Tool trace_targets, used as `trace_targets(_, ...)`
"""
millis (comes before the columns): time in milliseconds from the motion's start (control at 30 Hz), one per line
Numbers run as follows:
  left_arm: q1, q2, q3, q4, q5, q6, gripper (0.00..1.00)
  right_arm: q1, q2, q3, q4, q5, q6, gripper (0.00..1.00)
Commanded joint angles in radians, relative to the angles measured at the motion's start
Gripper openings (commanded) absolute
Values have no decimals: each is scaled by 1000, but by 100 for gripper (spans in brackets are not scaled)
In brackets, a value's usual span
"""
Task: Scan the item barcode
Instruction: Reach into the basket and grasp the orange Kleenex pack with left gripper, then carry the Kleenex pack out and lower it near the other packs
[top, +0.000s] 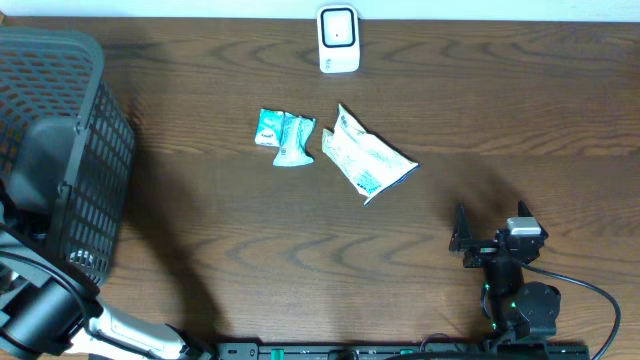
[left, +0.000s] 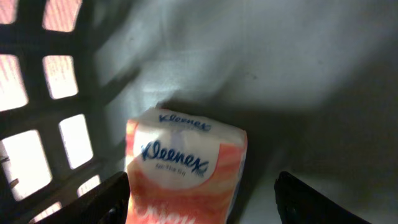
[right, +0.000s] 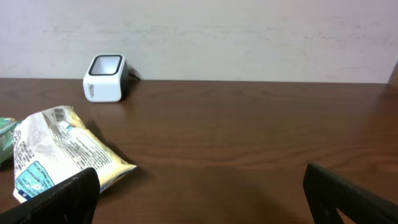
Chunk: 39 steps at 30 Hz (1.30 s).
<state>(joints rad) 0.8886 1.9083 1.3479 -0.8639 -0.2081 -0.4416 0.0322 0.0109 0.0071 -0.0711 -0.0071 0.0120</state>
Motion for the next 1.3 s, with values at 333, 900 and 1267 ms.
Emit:
trace_targets(333,5,82,-7,-18,37,2,37,-2,-4,-2,-5,2,10,99)
trace_targets(900,5,-293,109,30,353,-6,7,-2,-4,-2,-5,1,10,99)
trace_targets(1267,-137,-666,108,175,933,40,8,-2,-4,-2,-5,1,10,99)
